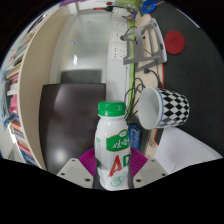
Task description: Pour water
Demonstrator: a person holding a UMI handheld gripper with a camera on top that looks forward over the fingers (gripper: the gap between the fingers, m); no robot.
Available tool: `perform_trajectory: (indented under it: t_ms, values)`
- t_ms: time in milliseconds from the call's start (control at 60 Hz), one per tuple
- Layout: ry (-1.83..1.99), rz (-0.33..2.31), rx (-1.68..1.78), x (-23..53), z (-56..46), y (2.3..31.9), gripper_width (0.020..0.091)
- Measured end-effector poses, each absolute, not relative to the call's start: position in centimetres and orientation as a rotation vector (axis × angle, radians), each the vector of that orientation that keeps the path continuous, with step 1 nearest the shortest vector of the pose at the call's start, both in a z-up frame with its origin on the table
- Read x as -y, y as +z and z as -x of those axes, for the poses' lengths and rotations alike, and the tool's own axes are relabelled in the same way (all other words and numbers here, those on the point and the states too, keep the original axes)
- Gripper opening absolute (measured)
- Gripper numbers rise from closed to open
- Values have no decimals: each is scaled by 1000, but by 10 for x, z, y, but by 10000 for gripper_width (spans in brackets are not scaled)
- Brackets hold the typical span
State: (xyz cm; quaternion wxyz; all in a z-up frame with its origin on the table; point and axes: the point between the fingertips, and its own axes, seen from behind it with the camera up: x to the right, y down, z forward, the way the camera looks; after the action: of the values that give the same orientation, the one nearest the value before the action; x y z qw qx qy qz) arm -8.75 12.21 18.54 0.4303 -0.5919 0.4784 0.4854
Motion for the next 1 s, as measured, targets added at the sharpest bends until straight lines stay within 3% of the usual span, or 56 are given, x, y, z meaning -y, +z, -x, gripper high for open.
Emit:
perform_trajectory:
  t_ms: [133,367,500,800,917,1000]
  values:
    - [1290,1457,-1325,-126,87,170,399]
    - [1307,1523,-1297,-124,91,172,401]
    - [1089,1679,-1030,-121,69,208,400]
    - [45,1755,-301,-119,-83,306,407]
    - [-247,1700,-172,-115,-135,315,408]
    - [-290,1679,-147,-119,-157,301,408]
